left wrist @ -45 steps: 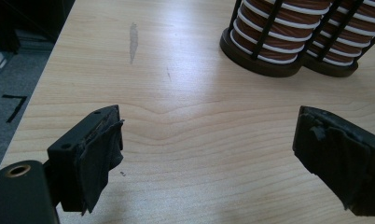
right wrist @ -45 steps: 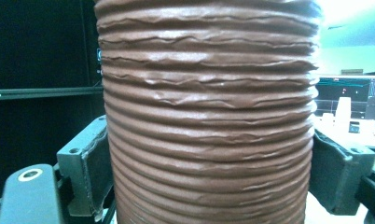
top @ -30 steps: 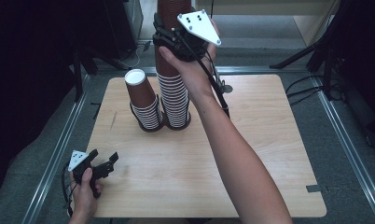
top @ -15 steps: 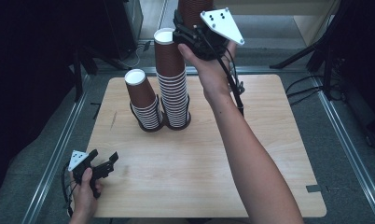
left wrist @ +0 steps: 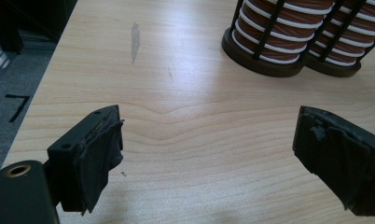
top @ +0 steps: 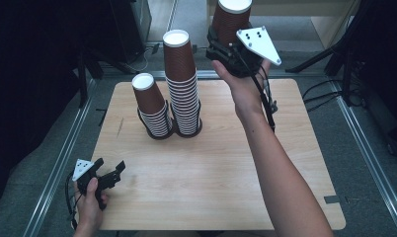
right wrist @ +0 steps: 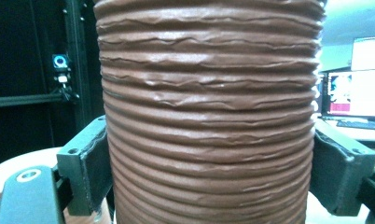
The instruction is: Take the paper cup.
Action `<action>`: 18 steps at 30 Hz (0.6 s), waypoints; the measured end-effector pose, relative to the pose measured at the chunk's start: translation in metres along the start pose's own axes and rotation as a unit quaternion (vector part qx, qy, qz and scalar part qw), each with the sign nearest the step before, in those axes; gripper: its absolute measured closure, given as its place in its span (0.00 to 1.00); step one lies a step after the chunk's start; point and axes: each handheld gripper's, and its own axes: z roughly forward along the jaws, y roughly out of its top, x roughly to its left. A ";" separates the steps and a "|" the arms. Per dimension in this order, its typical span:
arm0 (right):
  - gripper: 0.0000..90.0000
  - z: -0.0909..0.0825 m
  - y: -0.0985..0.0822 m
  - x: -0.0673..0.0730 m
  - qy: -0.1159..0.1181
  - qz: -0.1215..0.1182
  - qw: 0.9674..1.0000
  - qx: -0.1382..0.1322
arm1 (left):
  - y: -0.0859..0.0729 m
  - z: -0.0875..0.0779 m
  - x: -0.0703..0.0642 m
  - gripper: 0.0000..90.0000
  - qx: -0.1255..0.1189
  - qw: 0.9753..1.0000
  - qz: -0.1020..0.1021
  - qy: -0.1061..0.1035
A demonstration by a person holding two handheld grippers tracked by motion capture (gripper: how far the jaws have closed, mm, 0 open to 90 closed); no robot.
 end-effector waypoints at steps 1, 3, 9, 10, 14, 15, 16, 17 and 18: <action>0.15 -0.002 -0.003 -0.002 -0.002 -0.001 1.000 0.002 | 0.000 0.000 0.000 0.09 0.000 1.000 0.000 0.000; 0.16 -0.006 -0.009 -0.006 -0.005 -0.004 1.000 0.007 | 0.000 0.000 0.000 0.09 0.001 1.000 0.001 0.000; 0.15 -0.019 -0.029 -0.016 -0.011 -0.012 1.000 0.020 | 0.000 0.000 0.000 0.09 0.000 1.000 0.000 0.001; 0.15 -0.022 -0.033 -0.018 -0.012 -0.014 1.000 0.021 | 0.000 0.000 0.000 0.09 0.000 1.000 0.000 0.001; 0.15 -0.032 -0.045 -0.022 -0.020 -0.032 0.999 0.026 | 0.000 0.000 0.000 0.09 0.001 1.000 0.002 0.001; 0.15 -0.035 -0.048 -0.023 -0.021 -0.032 0.999 0.029 | 0.000 0.000 0.000 0.09 0.000 1.000 0.001 0.001; 0.15 -0.037 -0.051 -0.024 -0.021 -0.034 0.999 0.029 | 0.000 0.000 0.000 0.09 0.001 1.000 0.002 0.001; 0.15 -0.039 -0.054 -0.025 -0.022 -0.034 0.999 0.031 | 0.000 0.000 0.000 0.09 0.001 1.000 0.001 0.001; 0.15 -0.041 -0.056 -0.026 -0.024 -0.036 0.999 0.034 | 0.000 0.000 0.000 0.09 0.000 1.000 0.001 0.001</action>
